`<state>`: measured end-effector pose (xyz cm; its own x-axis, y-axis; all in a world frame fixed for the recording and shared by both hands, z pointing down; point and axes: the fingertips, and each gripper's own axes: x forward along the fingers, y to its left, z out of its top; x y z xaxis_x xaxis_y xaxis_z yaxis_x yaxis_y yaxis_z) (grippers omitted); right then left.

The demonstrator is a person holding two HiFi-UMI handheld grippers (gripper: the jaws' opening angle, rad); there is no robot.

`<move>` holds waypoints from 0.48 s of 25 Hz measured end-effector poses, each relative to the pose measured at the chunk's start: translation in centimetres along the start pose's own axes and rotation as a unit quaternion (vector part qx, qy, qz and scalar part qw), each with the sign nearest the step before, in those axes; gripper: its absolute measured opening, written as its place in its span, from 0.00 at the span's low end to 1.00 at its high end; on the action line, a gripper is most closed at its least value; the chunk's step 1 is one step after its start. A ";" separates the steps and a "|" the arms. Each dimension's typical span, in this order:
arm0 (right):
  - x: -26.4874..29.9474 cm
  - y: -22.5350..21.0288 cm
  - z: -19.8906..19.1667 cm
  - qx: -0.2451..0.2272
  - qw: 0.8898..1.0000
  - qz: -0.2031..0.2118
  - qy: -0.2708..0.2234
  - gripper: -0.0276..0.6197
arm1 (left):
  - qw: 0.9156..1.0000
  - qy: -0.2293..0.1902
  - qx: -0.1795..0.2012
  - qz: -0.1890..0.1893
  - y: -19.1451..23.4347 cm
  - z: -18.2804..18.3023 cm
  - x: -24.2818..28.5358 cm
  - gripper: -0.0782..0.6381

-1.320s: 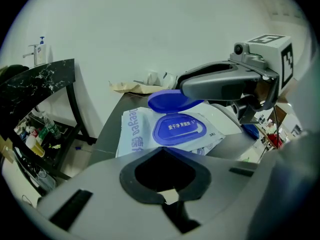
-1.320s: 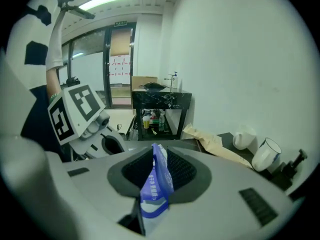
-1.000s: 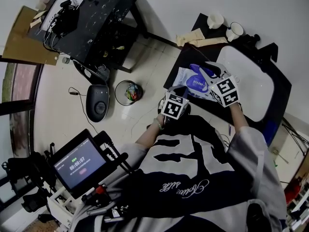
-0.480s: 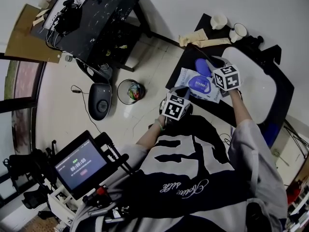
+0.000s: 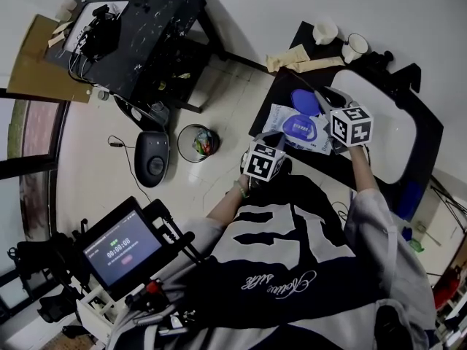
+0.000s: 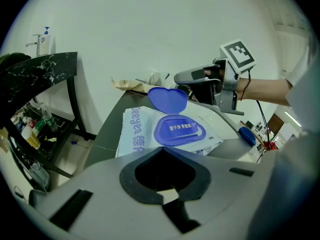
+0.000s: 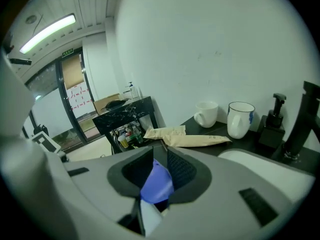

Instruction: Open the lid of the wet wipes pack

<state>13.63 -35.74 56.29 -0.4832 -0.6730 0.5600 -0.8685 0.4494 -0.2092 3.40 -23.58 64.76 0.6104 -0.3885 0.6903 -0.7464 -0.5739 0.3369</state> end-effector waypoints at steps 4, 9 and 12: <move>-2.6 1.4 -0.5 0.037 0.999 -0.006 -0.026 0.18 | 0.999 -0.006 -0.028 -0.014 0.2 -0.2 0.2 0.11; -5.1 4.9 -2.0 0.088 0.995 0.000 -0.055 0.18 | 0.998 -0.022 -0.061 -0.024 0.3 0.1 -0.3 0.11; -5.9 6.8 -2.9 0.118 0.991 0.004 -0.069 0.17 | 0.998 -0.037 -0.047 -0.030 0.2 0.7 -1.1 0.11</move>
<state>10.92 -27.01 53.84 -0.4868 -0.7513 0.4456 -0.8583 0.3165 -0.4040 2.80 -23.75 63.65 0.6693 -0.4094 0.6200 -0.7279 -0.5287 0.4366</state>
